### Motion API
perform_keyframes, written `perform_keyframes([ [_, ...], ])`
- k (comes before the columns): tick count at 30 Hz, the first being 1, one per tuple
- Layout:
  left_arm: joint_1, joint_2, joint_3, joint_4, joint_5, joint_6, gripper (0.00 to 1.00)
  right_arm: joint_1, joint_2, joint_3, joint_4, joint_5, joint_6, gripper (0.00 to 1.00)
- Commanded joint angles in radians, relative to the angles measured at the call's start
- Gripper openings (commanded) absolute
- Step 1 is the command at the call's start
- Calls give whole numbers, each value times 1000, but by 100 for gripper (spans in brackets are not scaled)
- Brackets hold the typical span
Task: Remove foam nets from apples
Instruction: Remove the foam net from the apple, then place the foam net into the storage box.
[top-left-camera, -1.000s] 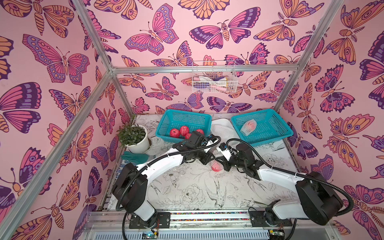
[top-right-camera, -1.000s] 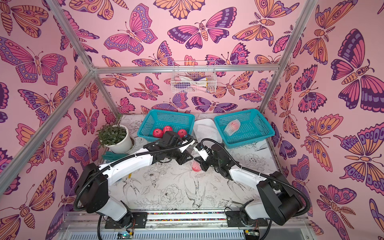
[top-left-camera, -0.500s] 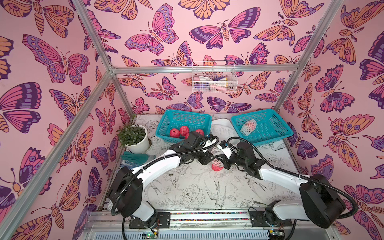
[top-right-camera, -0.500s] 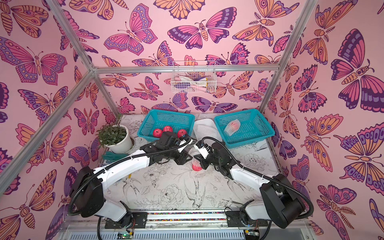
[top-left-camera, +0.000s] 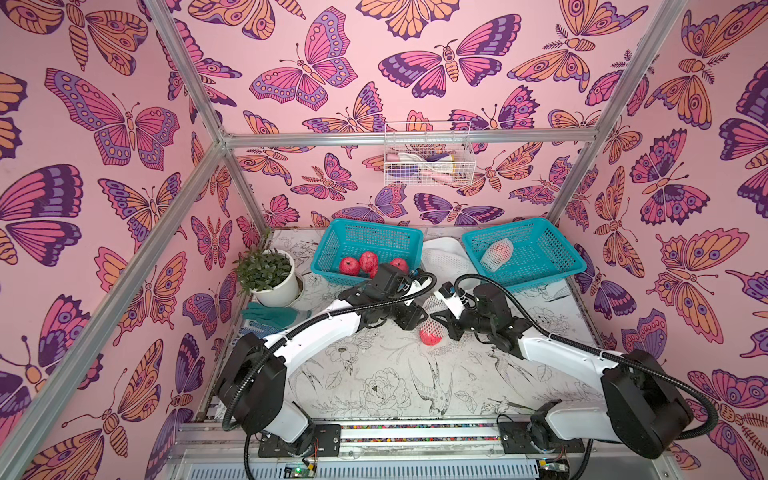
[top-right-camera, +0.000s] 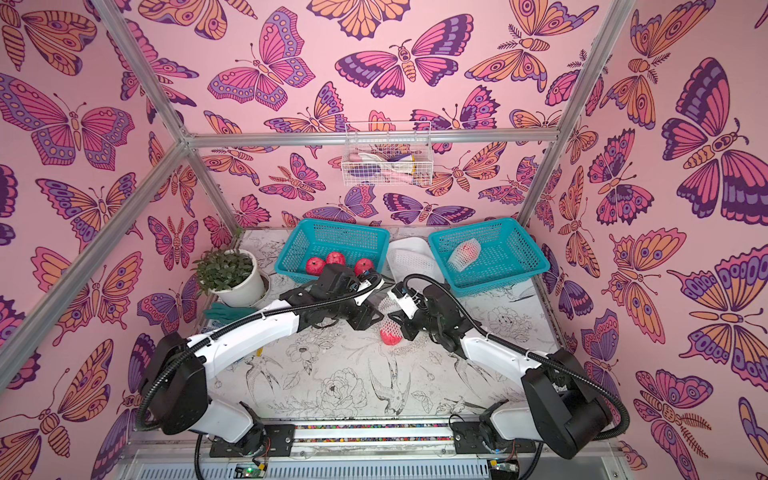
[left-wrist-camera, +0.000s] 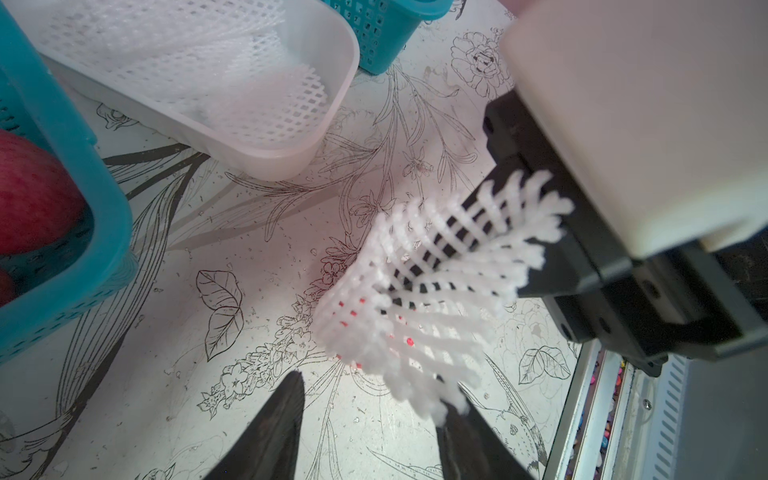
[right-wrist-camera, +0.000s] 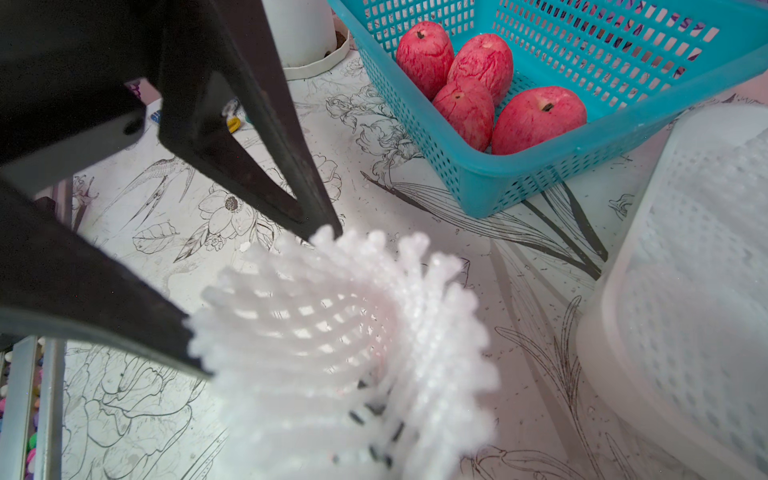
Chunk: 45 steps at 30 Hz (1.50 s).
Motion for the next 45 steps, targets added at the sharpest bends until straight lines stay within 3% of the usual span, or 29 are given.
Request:
perform_keyframes([
  [1,9,-37,-16,7,-3,2,53,3,-30,34,3,-10,10,3],
  [5,17,-61,-12,2,-24,7,57,3,-79,57,-11,23,7,3],
  [8,28,-98,-12,5,-53,2,66,3,-108,95,-58,114,24,3],
  [14,42,-143,-20,11,-76,3,73,-5,-65,274,-270,226,-34,3],
  [24,50,-110,-32,-13,-100,1,83,-76,313,780,-710,605,-101,2],
  [29,50,-80,-26,-27,-96,21,83,-79,479,953,-830,696,-211,3],
  [36,53,-35,0,-53,-86,39,82,-79,593,1045,-913,804,-302,1],
  [45,56,20,47,-82,-81,56,81,-79,696,1043,-863,787,-356,2],
])
